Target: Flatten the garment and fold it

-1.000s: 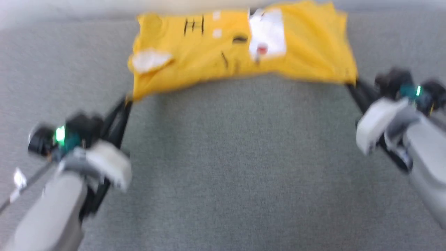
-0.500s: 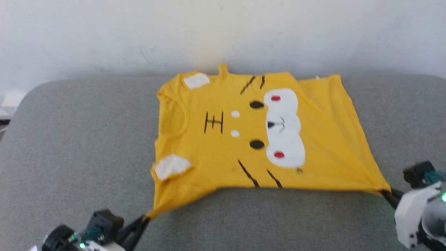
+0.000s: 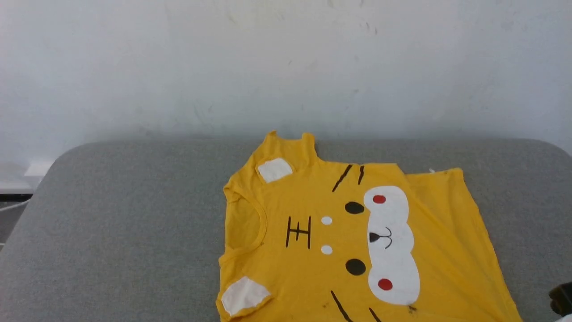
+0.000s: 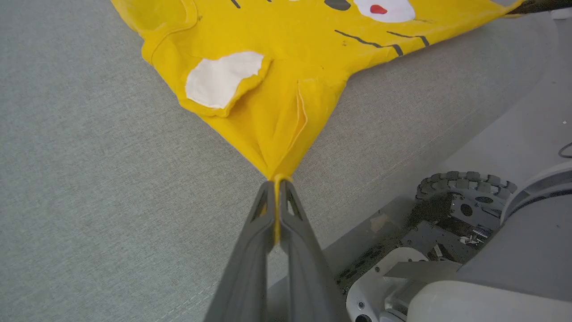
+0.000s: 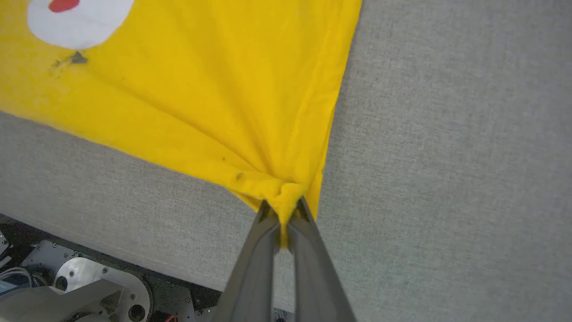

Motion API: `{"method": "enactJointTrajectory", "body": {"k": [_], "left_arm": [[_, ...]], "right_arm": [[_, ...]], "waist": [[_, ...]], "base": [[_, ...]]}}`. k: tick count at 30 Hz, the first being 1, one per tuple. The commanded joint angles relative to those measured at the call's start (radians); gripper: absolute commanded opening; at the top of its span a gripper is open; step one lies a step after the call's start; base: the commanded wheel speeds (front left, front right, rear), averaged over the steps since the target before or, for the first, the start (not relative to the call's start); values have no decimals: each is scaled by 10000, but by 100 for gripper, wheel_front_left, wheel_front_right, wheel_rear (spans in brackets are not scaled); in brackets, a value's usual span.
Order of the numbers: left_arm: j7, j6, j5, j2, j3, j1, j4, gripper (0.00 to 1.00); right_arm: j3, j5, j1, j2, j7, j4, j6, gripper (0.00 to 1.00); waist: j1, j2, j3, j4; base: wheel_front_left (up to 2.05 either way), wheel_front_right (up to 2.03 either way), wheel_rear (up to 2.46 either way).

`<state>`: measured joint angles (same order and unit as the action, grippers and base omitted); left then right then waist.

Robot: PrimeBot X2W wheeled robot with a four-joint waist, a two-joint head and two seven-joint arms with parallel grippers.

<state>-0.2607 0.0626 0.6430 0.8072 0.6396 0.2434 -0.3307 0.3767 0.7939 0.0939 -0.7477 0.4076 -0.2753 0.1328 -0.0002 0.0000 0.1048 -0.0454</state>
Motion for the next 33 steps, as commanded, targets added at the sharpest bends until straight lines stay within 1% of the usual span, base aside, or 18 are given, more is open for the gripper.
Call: {"method": "enactJointTrajectory", "body": {"k": [1,6,9,13,17,20,24,28,33], "left_arm": [[-17,13,96,61,47,157,-104,0],[567,269,3,-354,-212,-81,-59,0],[1152,382,-197,-673,-524,-577,76,0],[1985,536,-410,-1205,-1021,-1481,323,0],[2406,469,-560,-1618,-1285,-2542,840,0],[2590,352,-634,-1891,-1416,-3402,1371,0],[2673,262,-669,-2183,-1584,-4460,2226,0],[2542,78,-745,-2306,-1548,-5293,3155,0],[2322,-110,-894,-2517,-1317,-6063,4376,0]], "right_arm": [[-471,-239,390,100,73,332,-21,0],[-1750,-846,804,790,-225,1358,-21,0],[-2322,-1159,786,1192,-440,1933,-21,0],[-2960,-1502,485,1566,-694,2529,-21,0],[-3432,-1811,-69,1900,-697,2711,-21,0],[-3560,-2055,-613,2093,-641,2643,-21,0],[-3581,-2346,-1419,2277,-543,2226,-21,0],[-3226,-2561,-2262,2344,-420,1561,-21,0],[-2685,-2727,-3179,2325,-636,648,-21,0]], "waist": [[2,0,48,37],[2,0,-153,116],[2,0,-380,135],[2,0,-854,202],[2,0,-1471,319],[2,0,-1980,405],[2,0,-2562,524],[2,0,-3049,656],[2,0,-3457,727]], "base": [[0,0,0],[0,0,0],[0,0,0],[0,0,0],[0,0,0],[0,0,0],[0,0,0],[0,0,0],[0,0,0]]}}
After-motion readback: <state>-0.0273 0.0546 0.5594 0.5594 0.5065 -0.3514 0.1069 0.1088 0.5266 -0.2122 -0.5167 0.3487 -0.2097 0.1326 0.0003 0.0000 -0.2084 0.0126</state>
